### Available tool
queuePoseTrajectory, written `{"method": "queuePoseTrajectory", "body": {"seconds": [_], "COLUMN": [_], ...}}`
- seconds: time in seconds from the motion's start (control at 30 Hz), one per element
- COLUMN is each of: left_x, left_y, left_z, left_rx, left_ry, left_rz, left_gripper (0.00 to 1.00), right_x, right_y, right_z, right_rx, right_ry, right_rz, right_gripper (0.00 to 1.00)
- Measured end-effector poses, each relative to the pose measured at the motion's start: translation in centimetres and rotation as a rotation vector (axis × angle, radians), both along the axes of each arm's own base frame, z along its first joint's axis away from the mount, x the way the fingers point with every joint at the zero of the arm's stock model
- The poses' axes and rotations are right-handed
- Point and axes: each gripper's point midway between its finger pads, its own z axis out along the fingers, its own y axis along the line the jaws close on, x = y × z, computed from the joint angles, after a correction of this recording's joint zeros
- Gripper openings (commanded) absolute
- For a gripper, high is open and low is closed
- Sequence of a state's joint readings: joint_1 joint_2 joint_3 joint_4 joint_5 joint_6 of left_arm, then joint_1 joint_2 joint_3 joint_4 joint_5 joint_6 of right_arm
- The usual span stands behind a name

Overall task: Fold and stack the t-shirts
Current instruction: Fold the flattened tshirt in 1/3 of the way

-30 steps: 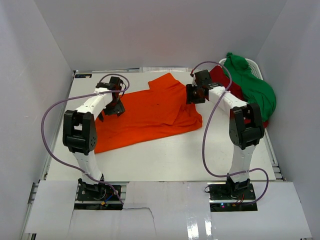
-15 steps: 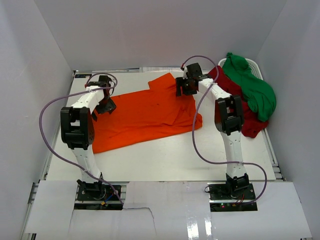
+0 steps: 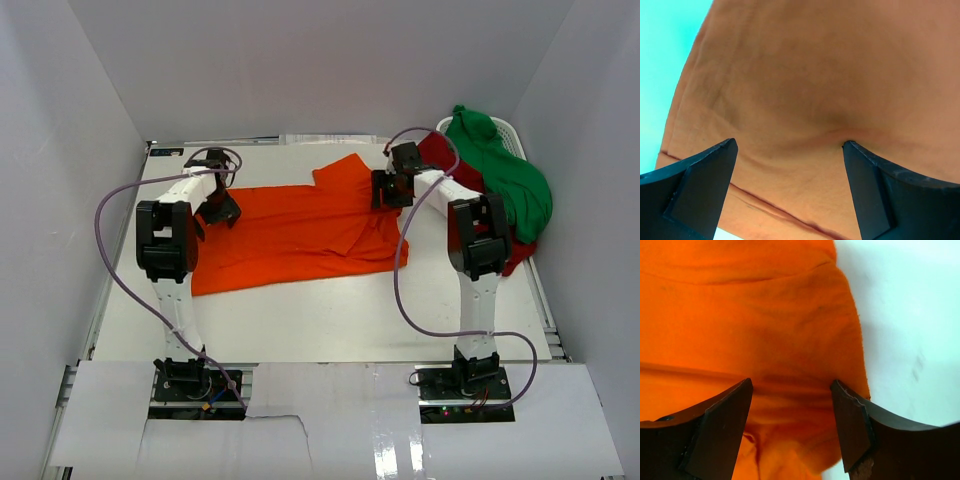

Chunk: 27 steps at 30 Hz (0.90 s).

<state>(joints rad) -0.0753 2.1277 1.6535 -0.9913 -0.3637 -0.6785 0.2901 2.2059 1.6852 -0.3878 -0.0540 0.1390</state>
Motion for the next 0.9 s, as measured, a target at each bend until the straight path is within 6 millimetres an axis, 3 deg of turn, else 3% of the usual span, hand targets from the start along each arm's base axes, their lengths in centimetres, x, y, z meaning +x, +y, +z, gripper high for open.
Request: {"method": "queuePoseTrajectory", "body": {"seconds": [0.17,0.37,0.53,0.67,0.9], "left_x": [3.2,6.8,6.6,5.8,2.5], "left_y": [-1.1,-2.6,-3.1,-4.1,-5.0], "left_z": [-0.2,-0.3,-0.5,-0.4,-0.3], "left_rx": [-0.047,-0.095,-0.099,-0.065,-0.029], "left_ry": [-0.027,-0.063,-0.07,-0.073,-0.05], "left_rz": [-0.061,-0.147,-0.17,-0.199,-0.207], "left_gripper": [0.98,0.98,0.98,0.98,0.98], "right_x": [-3.8,-5.7,-5.0,-2.6,-0.9], "right_y": [-4.1,-5.7,-5.5,-4.9,-4.5], "right_z": [-0.3,-0.5,-0.4,-0.3,-0.2], "right_rx": [-0.035,-0.077,-0.08,-0.076,-0.072], "right_ry": [0.027,0.024,0.03,0.02,0.005], "right_rz": [-0.105,-0.163,-0.166,-0.167,-0.164], "right_gripper": [0.71,0.72,0.72,0.71,0.72]}}
